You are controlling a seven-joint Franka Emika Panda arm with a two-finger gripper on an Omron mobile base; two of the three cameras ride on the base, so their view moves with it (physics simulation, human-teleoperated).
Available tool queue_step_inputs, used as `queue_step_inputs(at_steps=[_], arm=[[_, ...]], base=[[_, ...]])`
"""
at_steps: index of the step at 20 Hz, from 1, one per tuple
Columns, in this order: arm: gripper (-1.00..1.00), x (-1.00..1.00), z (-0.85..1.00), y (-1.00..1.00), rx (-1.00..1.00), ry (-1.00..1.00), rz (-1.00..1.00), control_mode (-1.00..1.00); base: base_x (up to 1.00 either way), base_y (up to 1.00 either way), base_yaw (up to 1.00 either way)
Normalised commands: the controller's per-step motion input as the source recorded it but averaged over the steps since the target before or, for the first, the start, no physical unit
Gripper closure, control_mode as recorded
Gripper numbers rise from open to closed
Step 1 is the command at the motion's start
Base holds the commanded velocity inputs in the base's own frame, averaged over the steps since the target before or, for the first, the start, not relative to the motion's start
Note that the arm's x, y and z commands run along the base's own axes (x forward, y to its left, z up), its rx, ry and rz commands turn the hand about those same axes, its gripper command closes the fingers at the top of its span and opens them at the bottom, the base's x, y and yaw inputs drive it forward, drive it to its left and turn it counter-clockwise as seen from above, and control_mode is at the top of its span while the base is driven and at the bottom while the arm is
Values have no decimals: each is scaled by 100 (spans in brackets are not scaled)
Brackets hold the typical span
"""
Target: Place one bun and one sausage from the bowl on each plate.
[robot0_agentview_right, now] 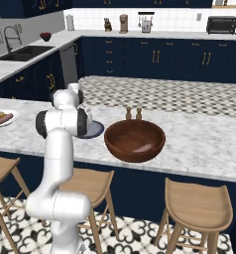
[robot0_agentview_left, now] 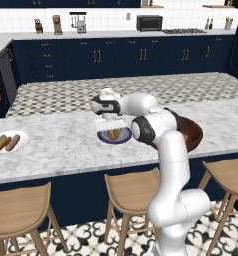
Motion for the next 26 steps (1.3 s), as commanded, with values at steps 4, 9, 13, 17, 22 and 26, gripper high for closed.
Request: queue_step_inputs(at_steps=[4, 9, 13, 17, 22, 26], arm=[[-100, 1, -44, 0, 0, 0, 4, -100], [-100, -2, -7, -4, 0, -12, 1, -100], [-100, -12, 22, -14, 0, -9, 1, -100], [-100, -10, 34, -15, 0, -14, 0, -100], [-100, -15, 64, -26, 0, -20, 0, -100], [-100, -37, 54, -55, 1, -16, 0, -100]], base=[[0, 0, 0], [0, 0, 0], [0, 0, 0], [0, 0, 0], [0, 0, 0], [0, 0, 0]])
